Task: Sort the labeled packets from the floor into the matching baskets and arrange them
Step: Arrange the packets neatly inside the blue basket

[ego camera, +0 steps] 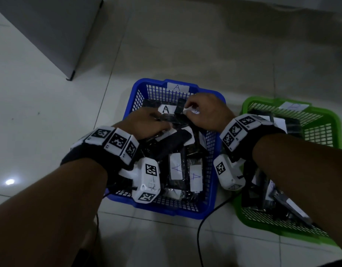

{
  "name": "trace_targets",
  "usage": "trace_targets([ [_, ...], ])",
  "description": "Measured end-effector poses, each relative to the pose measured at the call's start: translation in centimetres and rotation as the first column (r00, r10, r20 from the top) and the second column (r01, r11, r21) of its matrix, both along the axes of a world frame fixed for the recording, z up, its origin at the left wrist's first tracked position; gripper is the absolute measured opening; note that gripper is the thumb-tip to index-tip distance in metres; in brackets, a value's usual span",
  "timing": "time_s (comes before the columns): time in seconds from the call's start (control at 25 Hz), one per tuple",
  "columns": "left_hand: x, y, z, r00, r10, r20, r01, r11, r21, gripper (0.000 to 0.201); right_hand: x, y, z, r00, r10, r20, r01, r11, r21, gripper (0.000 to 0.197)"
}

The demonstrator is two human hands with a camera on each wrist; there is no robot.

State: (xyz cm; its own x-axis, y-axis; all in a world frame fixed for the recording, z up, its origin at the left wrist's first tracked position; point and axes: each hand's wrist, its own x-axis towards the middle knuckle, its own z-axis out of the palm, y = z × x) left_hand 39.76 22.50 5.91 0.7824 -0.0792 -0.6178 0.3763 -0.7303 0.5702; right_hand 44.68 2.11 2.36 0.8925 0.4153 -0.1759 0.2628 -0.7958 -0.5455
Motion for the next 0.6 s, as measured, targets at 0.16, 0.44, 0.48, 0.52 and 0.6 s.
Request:
trace_targets([
  [0.16, -0.9, 1.1, -0.2, 0.996, 0.032, 0.084, -0.038, 0.997, 0.071, 0.023, -0.8, 2.4, 1.0, 0.959, 0.071, -0.274, -0.061, 0.997, 0.043, 0.025],
  [0.44, -0.4, 3.5, -1.2, 0.879, 0.455, 0.146, -0.448, 0.891, -0.075, 0.031, -1.5, 3.8, 2.1, 0.845, 0.101, -0.525, -0.062, 0.994, 0.091, 0.053],
  [0.48, -0.2, 3.5, -1.2, 0.843, 0.516, 0.151, -0.502, 0.856, -0.121, 0.031, -1.5, 3.7, 2.3, 0.848, 0.084, -0.524, -0.029, 0.993, 0.111, 0.049],
  [0.52, -0.1, 3.4, -1.3, 0.807, 0.566, 0.166, -0.544, 0.823, -0.161, 0.031, -1.4, 3.6, 2.8, 0.851, 0.053, -0.522, 0.019, 0.991, 0.131, 0.041],
  [0.6, 0.2, 3.2, -1.3, 0.733, 0.648, 0.208, -0.608, 0.76, -0.229, 0.032, -1.0, 3.3, 3.4, 0.856, -0.048, -0.515, 0.183, 0.96, 0.214, 0.022],
])
